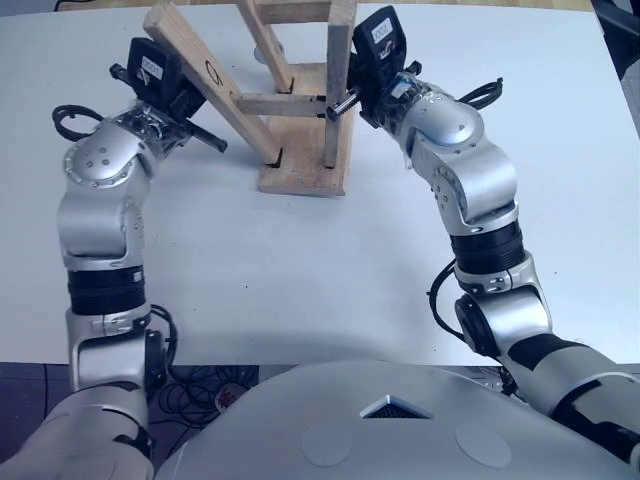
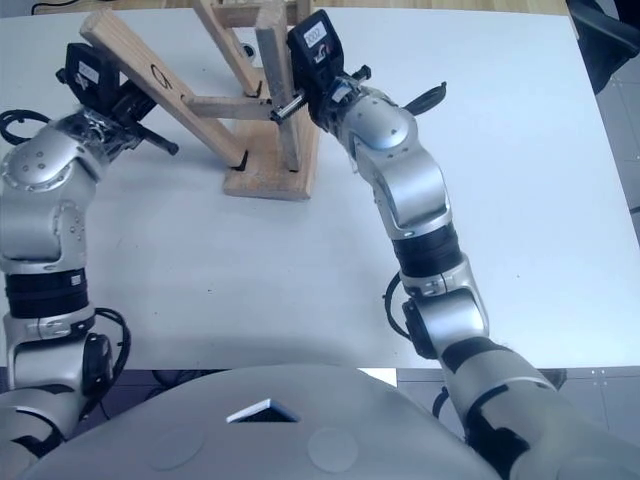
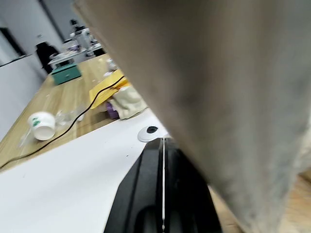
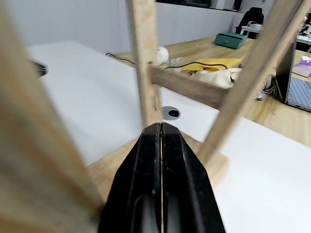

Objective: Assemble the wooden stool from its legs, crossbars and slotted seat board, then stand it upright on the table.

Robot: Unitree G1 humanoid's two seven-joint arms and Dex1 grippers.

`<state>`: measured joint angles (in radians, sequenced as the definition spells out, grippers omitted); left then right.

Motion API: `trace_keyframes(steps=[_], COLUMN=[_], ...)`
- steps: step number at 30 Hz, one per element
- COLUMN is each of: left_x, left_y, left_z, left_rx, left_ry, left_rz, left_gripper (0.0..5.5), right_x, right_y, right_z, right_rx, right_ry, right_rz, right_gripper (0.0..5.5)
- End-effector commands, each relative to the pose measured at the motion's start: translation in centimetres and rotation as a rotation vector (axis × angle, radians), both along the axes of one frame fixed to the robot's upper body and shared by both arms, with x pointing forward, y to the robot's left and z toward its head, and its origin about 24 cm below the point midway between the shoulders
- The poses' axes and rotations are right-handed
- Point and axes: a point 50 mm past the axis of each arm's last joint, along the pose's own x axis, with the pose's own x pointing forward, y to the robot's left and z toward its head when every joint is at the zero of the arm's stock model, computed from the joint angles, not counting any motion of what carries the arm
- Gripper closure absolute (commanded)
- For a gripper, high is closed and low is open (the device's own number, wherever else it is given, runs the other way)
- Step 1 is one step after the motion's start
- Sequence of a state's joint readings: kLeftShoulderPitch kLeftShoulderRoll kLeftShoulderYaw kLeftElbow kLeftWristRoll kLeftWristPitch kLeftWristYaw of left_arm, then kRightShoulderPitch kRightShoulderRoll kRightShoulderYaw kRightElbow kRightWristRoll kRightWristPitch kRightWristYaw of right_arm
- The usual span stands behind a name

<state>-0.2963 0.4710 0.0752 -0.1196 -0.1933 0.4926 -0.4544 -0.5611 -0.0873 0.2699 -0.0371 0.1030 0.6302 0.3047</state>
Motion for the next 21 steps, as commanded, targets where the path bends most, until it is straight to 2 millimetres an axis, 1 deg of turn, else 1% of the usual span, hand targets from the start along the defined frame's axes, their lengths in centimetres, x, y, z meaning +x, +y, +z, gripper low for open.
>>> trace_keyframes(steps=[1,3,4,7,9,11,13,16,17,19,21], left_x=[3.1,4.7,5.4,7.7,8.6,8.5,8.1,7.3,6.8,5.7,4.8], left_y=[-4.9,-3.9,-3.7,-4.6,-5.1,-4.3,-2.9,0.1,1.3,3.1,4.2], left_z=[0.5,-0.2,-0.4,-0.5,-0.5,-0.7,-0.8,-1.1,-1.4,-2.1,-2.6], left_rx=[0.044,0.069,0.071,0.076,0.096,0.083,0.037,-0.101,-0.097,-0.086,-0.082], left_ry=[-0.035,-0.011,-0.006,-0.017,-0.038,-0.063,-0.088,-0.081,-0.081,-0.070,-0.049], left_rz=[-0.107,-0.017,0.012,0.038,0.044,0.066,0.094,0.170,0.198,0.219,0.215], left_gripper=[5.50,5.50,5.50,5.50,5.50,5.50,5.50,5.50,5.50,5.22,4.91], right_x=[-3.0,-3.2,-3.3,-2.8,-2.6,-2.7,-2.9,-2.8,-3.1,-4.0,-5.0], right_y=[6.8,7.1,7.2,7.4,7.2,6.7,6.1,5.2,4.9,4.0,3.3], right_z=[-0.1,-0.6,-0.9,-1.6,-1.8,-2.1,-2.0,-1.2,-1.0,-0.6,-0.5], right_rx=[-0.026,-0.060,-0.073,-0.121,-0.139,-0.144,-0.122,-0.044,-0.015,0.031,0.060], right_ry=[0.037,0.057,0.065,0.072,0.065,0.059,0.032,-0.025,-0.037,-0.054,-0.054], right_rz=[0.343,0.382,0.398,0.400,0.385,0.365,0.324,0.224,0.207,0.201,0.219], right_gripper=[5.49,5.49,5.49,5.49,5.49,5.49,5.49,5.02,4.87,4.52,4.18])
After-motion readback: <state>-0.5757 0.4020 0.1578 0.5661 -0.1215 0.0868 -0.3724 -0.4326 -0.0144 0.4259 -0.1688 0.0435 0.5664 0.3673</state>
